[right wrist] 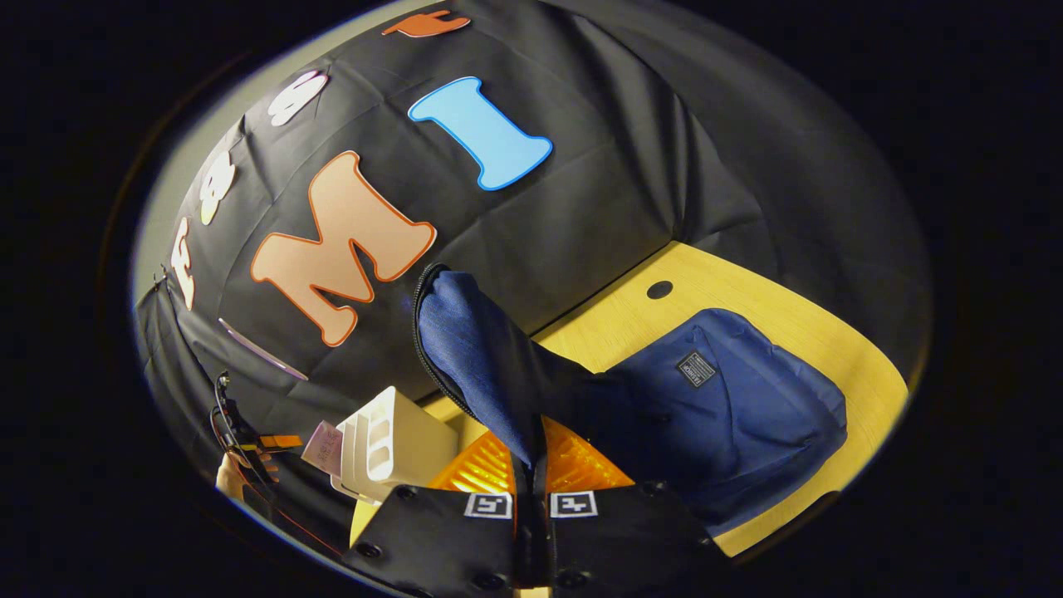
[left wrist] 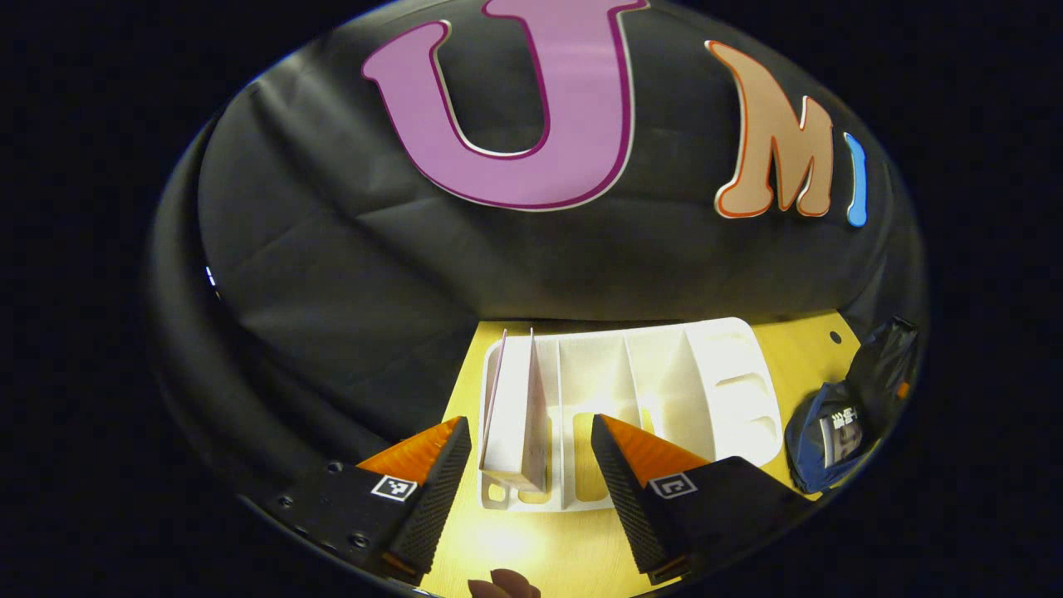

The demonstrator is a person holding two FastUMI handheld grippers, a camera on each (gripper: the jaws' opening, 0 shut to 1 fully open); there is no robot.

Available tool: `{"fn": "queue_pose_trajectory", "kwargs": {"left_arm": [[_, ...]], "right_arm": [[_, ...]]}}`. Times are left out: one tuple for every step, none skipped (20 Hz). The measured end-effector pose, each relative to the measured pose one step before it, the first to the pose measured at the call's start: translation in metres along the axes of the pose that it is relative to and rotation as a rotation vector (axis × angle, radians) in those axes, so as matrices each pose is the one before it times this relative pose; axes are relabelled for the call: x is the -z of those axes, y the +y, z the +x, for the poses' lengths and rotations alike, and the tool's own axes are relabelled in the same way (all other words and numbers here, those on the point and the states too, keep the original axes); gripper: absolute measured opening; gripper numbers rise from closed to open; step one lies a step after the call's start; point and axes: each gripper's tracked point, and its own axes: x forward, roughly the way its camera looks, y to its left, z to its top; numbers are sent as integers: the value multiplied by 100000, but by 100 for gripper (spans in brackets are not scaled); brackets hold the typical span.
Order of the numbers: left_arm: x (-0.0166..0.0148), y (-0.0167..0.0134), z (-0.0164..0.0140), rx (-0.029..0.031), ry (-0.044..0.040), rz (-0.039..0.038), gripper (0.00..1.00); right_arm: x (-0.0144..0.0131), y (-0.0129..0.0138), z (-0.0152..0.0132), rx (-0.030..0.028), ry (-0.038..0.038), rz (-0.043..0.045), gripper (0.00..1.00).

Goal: Open the schoolbag, grab two books from the bookshelf and put them into the schoolbag.

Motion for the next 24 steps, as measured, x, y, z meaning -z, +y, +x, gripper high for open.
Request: {"fn": "queue_pose_trajectory", "kwargs": {"left_arm": [[195, 23, 783, 768, 2580, 865, 85], [291, 283, 967, -223, 2921, 382, 85], [271, 195, 948, -30, 2706, 58, 86], [160, 326, 1111, 109, 1572, -183, 86], [526, 166, 740, 37, 2689, -764, 85], [292, 71, 716, 259, 2925, -521, 86], [6, 275, 218, 31, 1352, -481, 87], [-248, 147, 469, 35, 802, -368, 87], [89, 122, 177, -156, 1267, -277, 85], [236, 80, 251, -275, 1894, -171, 85], [121, 64, 152, 42, 1321, -489, 85], [43, 18, 317, -126, 1224, -594, 86], [94, 61, 186, 335, 1478, -475, 86], [72, -28, 118, 436, 575, -506, 86], [-3, 127, 193, 345, 1091, 79, 85], [19, -3, 203, 377, 698, -129, 85], [-44, -174, 263, 602, 538, 99, 83], [90, -104, 354, 324, 539, 232, 83], [217, -1, 416, -489, 803, 157, 80], [244, 23, 149, 164, 1623, -203, 77], [254, 70, 278, 145, 1217, 72, 71], [165, -240, -139, 603, 1257, -432, 64], [-23, -173, 683, 527, -123, -551, 49], [-11, -350, 91, 729, 194, -650, 42]], "right_arm": [[-62, -10, -16, 101, -162, -108, 3], [84, 64, -5, 82, 76, 71, 3], [2, -56, 18, 123, 85, -220, 3], [41, 29, -28, 33, -103, -64, 3], [-97, -1, 13, 144, -149, 101, 3], [95, -30, -16, 143, -143, 184, 3], [-117, 5, -44, 103, -50, 210, 3], [95, -3, 26, 52, 32, -174, 3], [15, -69, -34, 50, 172, -392, 3], [13, 103, 18, 56, 133, -320, 3], [-32, 34, 24, 100, 148, -279, 3], [51, 17, -19, 159, 109, -187, 3], [-78, 14, 9, 101, -8, -346, 3], [11, 6, -56, 224, 20, -373, 2], [-95, 17, 15, 57, -45, -273, 3], [24, 85, -62, 172, -68, -10, 3], [-118, 12, 32, 128, -124, 86, 3], [47, -51, -19, 204, -138, 166, 3], [-30, 9, 7, 93, -70, 175, 3], [16, -10, -5, 147, -9, 8, 3], [10, -1, 39, 48, 95, -109, 3], [80, -15, -5, 127, 71, -220, 3], [-21, 19, 61, 82, 93, -131, 3], [104, 34, -17, 60, 78, -84, 3]]}}
